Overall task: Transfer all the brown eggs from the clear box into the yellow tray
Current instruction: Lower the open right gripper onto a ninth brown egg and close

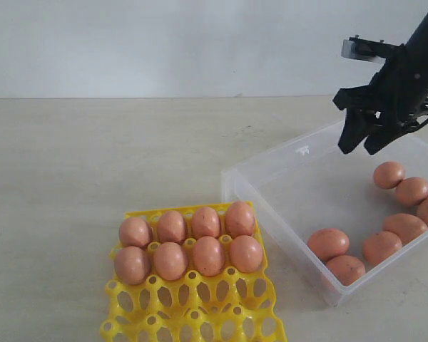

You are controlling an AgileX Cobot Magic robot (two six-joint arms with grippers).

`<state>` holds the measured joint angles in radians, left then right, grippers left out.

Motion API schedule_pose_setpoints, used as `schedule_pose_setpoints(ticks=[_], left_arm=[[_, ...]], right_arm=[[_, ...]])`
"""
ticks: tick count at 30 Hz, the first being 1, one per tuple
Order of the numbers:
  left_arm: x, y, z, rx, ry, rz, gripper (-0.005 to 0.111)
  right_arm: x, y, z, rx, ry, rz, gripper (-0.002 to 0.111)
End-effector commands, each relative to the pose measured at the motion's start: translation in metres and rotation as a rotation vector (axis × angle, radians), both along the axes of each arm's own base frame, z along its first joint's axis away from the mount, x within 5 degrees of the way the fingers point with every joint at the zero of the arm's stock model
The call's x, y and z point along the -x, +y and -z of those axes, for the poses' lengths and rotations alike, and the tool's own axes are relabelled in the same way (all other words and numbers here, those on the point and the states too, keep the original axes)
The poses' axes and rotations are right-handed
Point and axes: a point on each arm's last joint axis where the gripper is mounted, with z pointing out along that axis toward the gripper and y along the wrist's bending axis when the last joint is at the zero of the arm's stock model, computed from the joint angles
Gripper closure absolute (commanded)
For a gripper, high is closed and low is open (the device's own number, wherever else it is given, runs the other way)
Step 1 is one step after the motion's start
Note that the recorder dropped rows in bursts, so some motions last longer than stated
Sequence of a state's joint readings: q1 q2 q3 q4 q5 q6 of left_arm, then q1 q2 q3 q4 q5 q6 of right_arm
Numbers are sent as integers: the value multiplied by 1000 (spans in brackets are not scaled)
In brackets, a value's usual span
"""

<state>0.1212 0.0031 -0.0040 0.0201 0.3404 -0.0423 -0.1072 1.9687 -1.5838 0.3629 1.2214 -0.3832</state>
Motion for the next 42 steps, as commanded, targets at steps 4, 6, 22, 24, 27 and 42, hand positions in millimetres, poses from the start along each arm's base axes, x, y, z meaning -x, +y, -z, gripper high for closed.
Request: schedule_pose_setpoints(ticks=[4, 6, 22, 24, 27, 42], left_arm=[[0, 0, 1, -4, -1, 4, 103], [0, 0, 1, -4, -1, 4, 103], [0, 0, 1, -4, -1, 4, 103], [0, 0, 1, -4, -1, 4, 103], [0, 0, 1, -4, -1, 4, 103], [0, 0, 1, -4, -1, 4, 103]], right_arm=[[1, 35, 1, -80, -38, -156, 62], [5, 49, 6, -75, -53, -284, 62], [31, 73, 39, -3, -152, -1044, 62], [32, 70, 41, 19, -174, -1164, 62], [39, 68, 50, 8, -150, -1218, 62], [53, 66, 65, -20, -84, -1246, 62]])
